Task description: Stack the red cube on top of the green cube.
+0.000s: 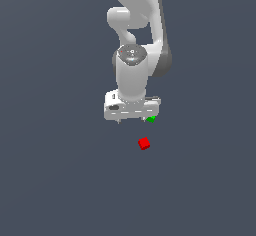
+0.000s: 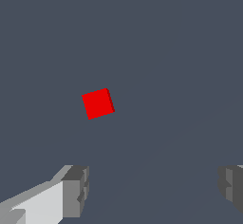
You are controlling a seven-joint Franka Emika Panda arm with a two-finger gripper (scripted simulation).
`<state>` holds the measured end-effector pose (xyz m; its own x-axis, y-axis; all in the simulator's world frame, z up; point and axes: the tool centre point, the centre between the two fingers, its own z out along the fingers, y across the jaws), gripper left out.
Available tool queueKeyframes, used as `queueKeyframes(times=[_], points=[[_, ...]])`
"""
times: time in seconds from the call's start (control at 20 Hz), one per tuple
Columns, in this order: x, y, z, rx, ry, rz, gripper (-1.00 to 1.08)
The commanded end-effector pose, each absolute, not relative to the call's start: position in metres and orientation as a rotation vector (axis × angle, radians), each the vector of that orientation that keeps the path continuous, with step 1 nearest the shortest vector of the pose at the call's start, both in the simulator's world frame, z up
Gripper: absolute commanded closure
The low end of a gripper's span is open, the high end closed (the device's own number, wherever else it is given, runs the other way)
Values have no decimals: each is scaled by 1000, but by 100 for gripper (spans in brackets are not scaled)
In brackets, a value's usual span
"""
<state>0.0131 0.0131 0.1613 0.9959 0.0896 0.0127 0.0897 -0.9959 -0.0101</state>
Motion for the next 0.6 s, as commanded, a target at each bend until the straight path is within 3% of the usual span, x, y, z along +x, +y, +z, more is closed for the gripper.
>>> queueKeyframes(times=[0.0,0.55], points=[[19,20,150,-3125,-195,-16,-92],[47,63,87,-3098,-498,-4,-92]])
